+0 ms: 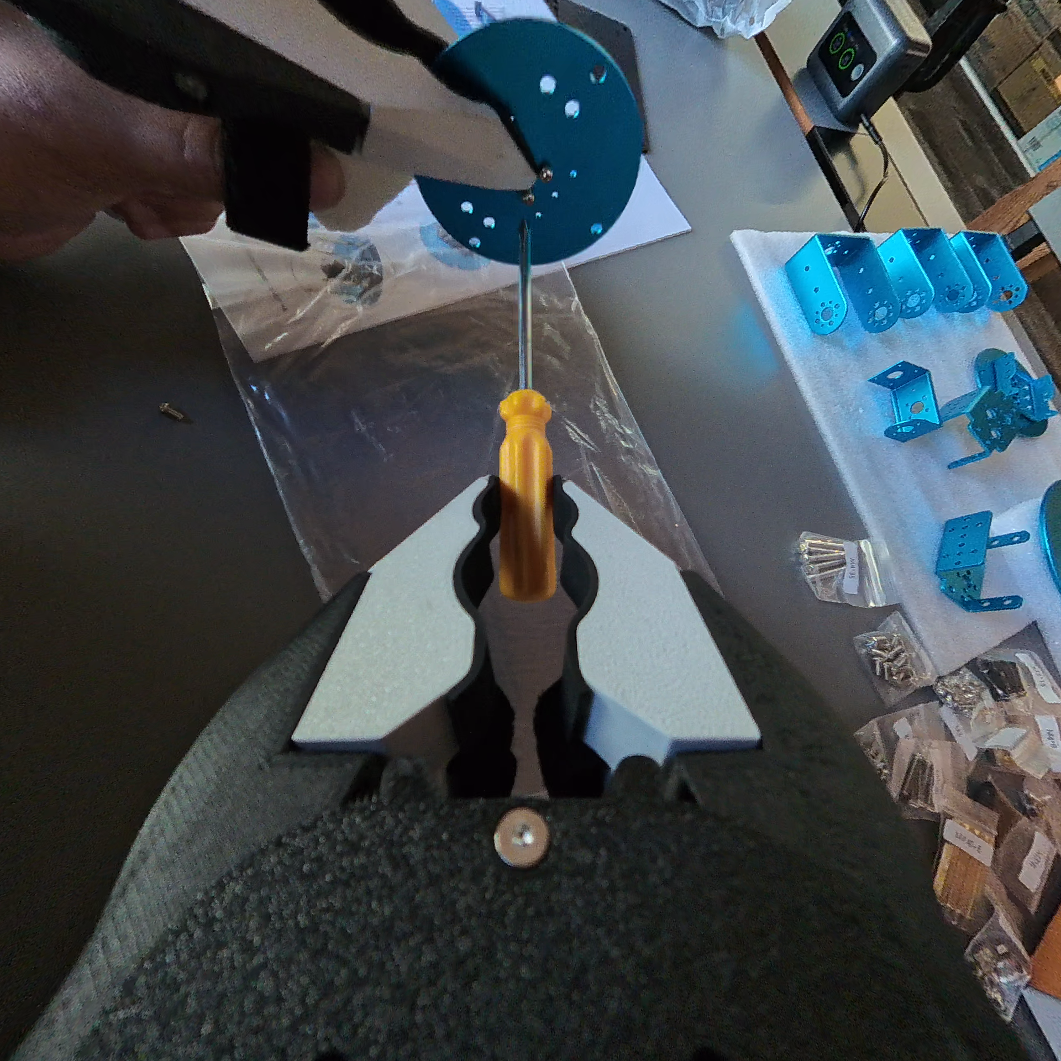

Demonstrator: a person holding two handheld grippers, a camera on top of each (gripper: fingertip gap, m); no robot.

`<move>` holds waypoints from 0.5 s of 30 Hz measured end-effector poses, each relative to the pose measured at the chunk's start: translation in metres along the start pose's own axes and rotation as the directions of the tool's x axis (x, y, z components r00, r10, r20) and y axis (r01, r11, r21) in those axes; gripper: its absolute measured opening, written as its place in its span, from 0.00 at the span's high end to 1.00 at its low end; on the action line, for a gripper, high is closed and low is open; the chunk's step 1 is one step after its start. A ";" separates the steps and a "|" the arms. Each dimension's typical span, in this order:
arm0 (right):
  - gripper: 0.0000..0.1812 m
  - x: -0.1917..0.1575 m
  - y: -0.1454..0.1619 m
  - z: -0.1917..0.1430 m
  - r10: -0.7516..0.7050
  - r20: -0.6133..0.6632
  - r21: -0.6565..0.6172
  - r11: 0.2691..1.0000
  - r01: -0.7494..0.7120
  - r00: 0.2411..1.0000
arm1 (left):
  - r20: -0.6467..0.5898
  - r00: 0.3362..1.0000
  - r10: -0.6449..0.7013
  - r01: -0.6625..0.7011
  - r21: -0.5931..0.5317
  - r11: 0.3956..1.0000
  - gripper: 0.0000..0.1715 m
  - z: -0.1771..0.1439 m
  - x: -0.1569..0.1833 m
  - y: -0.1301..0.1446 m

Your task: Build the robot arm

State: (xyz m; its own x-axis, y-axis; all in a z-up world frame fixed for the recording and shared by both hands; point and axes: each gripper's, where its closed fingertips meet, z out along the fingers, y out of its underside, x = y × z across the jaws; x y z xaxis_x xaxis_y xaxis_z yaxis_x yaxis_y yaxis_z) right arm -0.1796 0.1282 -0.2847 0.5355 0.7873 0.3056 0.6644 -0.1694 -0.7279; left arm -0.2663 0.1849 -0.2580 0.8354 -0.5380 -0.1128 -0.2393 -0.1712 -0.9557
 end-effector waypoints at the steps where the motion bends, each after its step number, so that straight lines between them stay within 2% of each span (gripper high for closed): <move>1: 0.91 0.001 0.000 -0.001 0.004 0.000 0.003 1.000 -0.004 1.000 | 0.000 1.000 0.003 -0.003 0.000 1.000 0.97 0.000 0.001 0.000; 15: 0.91 -0.001 -0.003 -0.004 0.016 0.014 0.013 1.000 -0.016 1.000 | -0.004 1.000 0.003 -0.003 -0.017 1.000 0.97 0.003 0.002 0.002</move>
State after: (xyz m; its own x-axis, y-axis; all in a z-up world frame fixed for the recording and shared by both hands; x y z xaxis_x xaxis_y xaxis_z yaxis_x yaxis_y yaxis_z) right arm -0.1797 0.1258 -0.2808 0.5386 0.7927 0.2856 0.6492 -0.1743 -0.7404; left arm -0.2641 0.1857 -0.2612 0.8329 -0.5415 -0.1144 -0.2498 -0.1834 -0.9508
